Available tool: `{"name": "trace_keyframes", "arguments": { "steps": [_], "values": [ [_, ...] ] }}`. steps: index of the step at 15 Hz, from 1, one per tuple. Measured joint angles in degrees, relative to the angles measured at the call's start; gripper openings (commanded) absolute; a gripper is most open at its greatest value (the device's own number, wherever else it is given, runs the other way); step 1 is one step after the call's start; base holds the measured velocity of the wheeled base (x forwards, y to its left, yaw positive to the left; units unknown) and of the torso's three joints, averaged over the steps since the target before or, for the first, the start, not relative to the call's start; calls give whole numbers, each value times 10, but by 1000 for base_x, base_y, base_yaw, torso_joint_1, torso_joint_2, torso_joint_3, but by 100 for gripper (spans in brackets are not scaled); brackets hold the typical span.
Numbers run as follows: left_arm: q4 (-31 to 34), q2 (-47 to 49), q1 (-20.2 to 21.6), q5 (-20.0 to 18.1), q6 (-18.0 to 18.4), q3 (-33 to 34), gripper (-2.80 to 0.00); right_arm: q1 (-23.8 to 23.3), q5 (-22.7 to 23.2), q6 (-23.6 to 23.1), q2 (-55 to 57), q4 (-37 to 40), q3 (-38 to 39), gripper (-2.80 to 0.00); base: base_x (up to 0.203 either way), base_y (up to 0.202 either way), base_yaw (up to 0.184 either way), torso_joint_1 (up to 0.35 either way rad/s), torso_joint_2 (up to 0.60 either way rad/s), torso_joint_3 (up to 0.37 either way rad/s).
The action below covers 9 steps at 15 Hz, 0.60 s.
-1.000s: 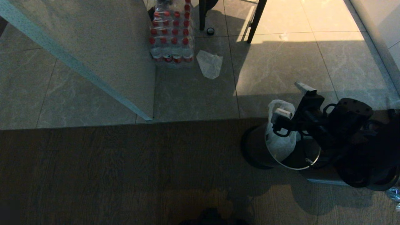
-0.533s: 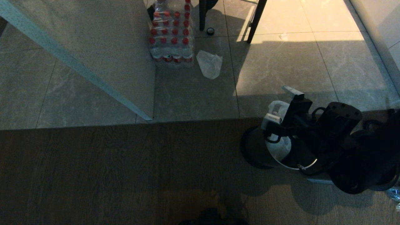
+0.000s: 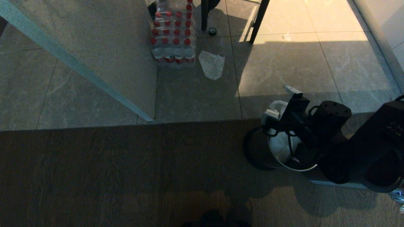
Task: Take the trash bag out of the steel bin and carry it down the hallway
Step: Pick up the trash bag
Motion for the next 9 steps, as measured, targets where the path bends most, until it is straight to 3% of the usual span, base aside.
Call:
{"name": "trace_keyframes", "arguments": {
  "steps": [8, 9],
  "values": [
    [0, 0, 0, 0, 0, 0, -280, -8, 3, 9, 23, 0, -65, 0, 0, 0, 0, 0, 0, 0],
    [0, 0, 0, 0, 0, 0, -280, -8, 4, 9, 26, 0, -70, -43, 0, 0, 0, 0, 0, 0]
  ]
}}
